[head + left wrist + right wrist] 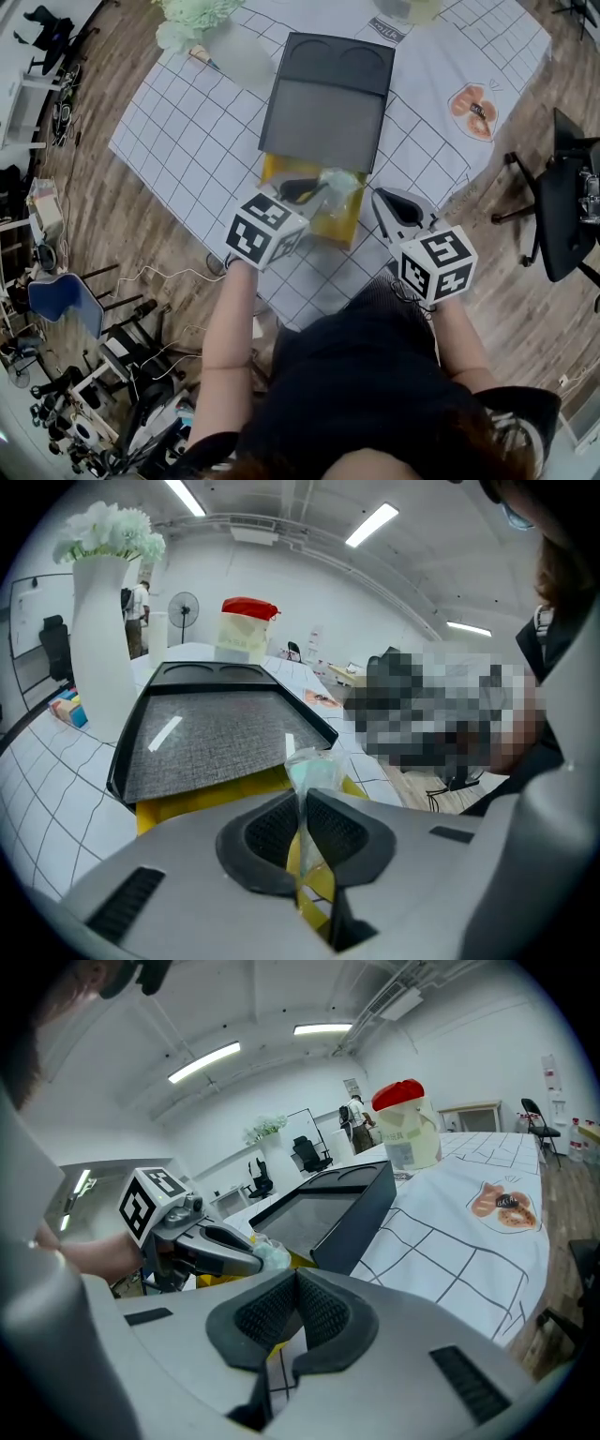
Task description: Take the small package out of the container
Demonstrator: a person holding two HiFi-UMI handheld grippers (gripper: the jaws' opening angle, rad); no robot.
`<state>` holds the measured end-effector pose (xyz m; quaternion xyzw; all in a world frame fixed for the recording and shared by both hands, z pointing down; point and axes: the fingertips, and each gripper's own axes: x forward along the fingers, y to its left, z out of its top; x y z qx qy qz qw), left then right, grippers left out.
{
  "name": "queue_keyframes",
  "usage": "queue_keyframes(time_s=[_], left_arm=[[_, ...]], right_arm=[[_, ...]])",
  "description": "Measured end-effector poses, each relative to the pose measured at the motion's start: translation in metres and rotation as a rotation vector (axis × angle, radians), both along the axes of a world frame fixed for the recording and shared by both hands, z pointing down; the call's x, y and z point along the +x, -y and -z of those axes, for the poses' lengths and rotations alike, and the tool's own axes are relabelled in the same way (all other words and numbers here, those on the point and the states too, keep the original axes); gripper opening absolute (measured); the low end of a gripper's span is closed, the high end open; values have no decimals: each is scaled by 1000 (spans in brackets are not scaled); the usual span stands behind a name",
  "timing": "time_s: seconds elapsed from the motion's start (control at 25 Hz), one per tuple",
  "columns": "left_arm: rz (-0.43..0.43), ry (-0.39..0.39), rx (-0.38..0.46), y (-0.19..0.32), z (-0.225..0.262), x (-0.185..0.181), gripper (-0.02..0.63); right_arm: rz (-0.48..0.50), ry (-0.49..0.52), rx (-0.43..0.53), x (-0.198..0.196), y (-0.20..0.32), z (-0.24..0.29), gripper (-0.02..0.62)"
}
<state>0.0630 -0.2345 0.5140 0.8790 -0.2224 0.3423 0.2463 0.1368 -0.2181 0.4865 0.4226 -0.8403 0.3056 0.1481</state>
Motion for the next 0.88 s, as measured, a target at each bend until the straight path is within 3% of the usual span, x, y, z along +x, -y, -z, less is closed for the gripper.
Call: queue_keyframes(time_s=[0.4, 0.88], left_arm=[[159, -164, 143, -5, 51, -33, 48], [360, -276, 306, -27, 113, -95, 46]], right_arm=[[34, -24, 45, -26, -20, 19, 15], [83, -65, 127, -64, -38, 53, 15]])
